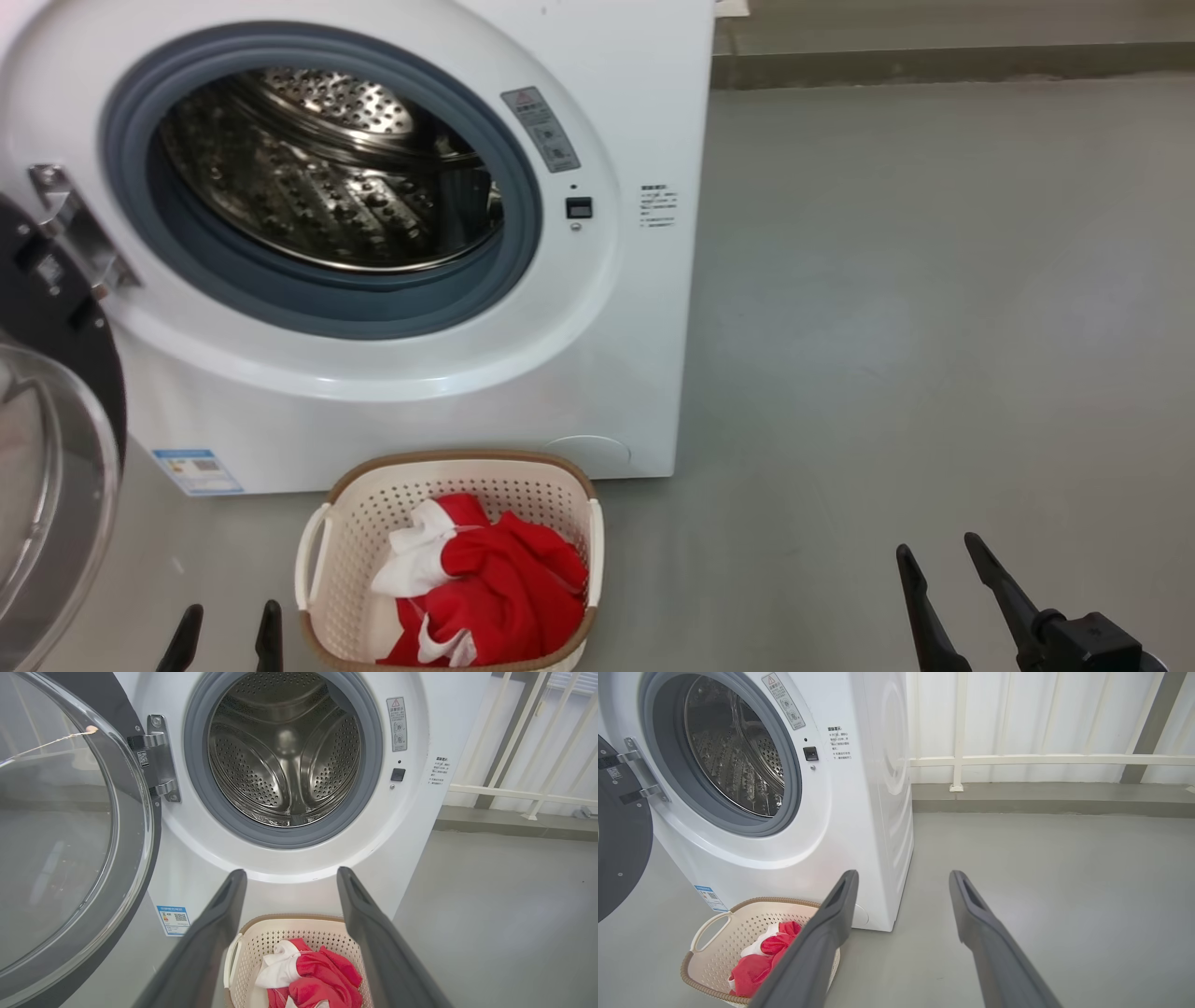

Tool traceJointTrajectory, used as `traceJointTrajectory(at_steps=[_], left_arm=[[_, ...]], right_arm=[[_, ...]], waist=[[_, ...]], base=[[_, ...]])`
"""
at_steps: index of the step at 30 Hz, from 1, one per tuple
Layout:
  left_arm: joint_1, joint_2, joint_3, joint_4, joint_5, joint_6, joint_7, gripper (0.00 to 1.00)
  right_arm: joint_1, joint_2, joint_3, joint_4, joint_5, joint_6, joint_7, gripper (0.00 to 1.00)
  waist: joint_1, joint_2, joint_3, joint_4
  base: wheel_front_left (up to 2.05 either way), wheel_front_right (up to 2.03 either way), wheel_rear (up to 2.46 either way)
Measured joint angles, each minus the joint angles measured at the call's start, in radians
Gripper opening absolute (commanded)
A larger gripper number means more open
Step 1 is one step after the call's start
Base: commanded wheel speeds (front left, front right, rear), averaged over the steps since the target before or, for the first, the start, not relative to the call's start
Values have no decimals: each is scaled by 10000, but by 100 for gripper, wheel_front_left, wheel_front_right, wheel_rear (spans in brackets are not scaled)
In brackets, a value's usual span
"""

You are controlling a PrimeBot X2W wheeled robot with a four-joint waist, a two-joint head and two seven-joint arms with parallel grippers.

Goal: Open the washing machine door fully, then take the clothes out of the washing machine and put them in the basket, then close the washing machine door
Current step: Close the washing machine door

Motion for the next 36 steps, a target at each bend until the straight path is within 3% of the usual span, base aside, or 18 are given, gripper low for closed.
traceJointTrajectory(at_steps=[15, 36], left_arm=[[-3, -299, 153, 77, -151, 0, 0, 100], [-4, -575, 431, 244, -21, 0, 0, 100]], right_arm=[[-59, -25, 399, 109, -155, 0, 0, 100], [-510, -284, 1269, 395, -180, 0, 0, 100]], waist=[[1, 0, 11, 1465], [0, 0, -162, 4112]], base=[[0, 0, 0], [0, 0, 0]])
